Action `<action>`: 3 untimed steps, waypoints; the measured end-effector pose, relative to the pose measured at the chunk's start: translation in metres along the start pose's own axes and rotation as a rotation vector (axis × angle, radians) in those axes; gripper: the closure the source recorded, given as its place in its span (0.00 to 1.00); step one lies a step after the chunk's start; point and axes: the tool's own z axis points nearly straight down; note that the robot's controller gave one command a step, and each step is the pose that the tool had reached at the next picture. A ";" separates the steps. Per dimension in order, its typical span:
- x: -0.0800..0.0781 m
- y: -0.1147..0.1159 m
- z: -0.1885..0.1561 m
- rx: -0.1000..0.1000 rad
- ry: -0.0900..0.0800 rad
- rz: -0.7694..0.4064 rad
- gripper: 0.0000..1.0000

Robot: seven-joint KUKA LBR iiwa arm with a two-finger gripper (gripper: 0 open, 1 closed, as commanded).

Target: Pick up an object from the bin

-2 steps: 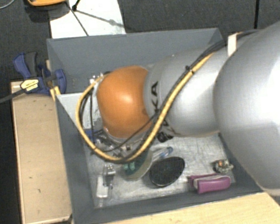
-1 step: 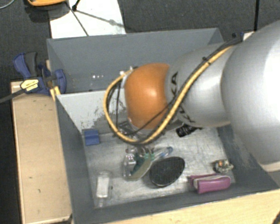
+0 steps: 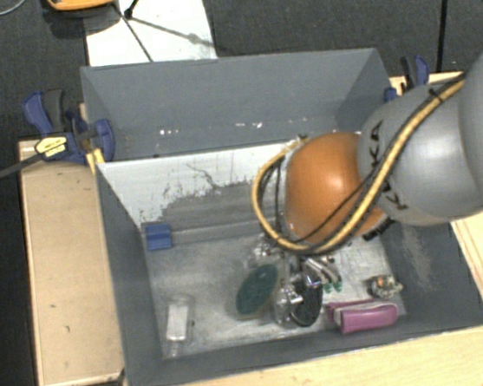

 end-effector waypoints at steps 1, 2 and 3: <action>-0.002 0.003 -0.002 -0.002 -0.005 0.000 1.00; 0.030 -0.019 -0.010 -0.002 -0.006 -0.078 1.00; 0.015 -0.070 -0.251 0.002 -0.013 -0.430 1.00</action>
Offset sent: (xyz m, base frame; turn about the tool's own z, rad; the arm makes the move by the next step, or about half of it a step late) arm 0.0000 0.0000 0.0000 0.0000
